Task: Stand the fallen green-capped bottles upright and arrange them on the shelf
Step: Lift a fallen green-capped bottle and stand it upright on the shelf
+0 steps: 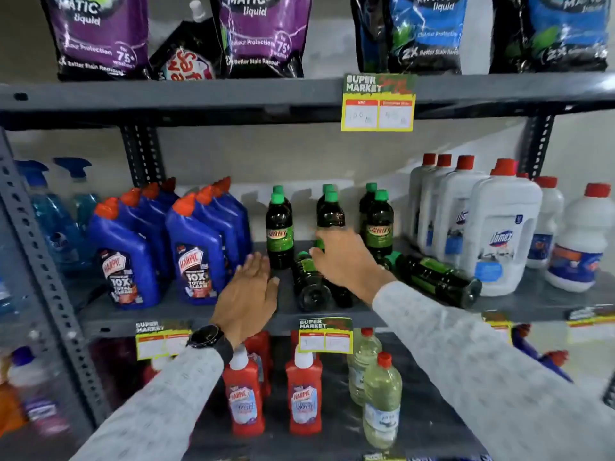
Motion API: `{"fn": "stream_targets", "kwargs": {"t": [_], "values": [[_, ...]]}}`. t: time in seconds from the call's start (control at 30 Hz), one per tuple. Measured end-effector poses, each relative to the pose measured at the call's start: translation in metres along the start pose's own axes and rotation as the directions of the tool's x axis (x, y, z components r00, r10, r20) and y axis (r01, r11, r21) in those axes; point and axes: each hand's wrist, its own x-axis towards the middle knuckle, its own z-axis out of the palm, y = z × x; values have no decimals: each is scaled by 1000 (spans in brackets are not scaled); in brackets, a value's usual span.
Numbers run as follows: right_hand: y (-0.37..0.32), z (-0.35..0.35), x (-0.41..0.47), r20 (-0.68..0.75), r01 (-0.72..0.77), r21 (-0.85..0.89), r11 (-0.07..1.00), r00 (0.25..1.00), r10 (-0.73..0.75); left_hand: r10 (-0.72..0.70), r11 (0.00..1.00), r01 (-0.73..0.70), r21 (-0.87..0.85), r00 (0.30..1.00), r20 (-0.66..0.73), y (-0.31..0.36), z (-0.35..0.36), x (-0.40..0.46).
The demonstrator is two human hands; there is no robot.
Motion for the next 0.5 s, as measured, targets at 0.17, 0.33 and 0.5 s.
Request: {"fn": "stream_targets", "kwargs": {"t": [0.17,0.33,0.5], "values": [[-5,10,34,380,-264,-23,964,890,252,-42,997,23,68,958,285,-12,19,12],[-15,18,53,530,-319,-139,938,776,342,43,978,-111,178,937,346,-13,16,14],[-13,31,61,563,-426,-59,903,733,382,54,961,-139,240,942,331,-17,24,11]]}}
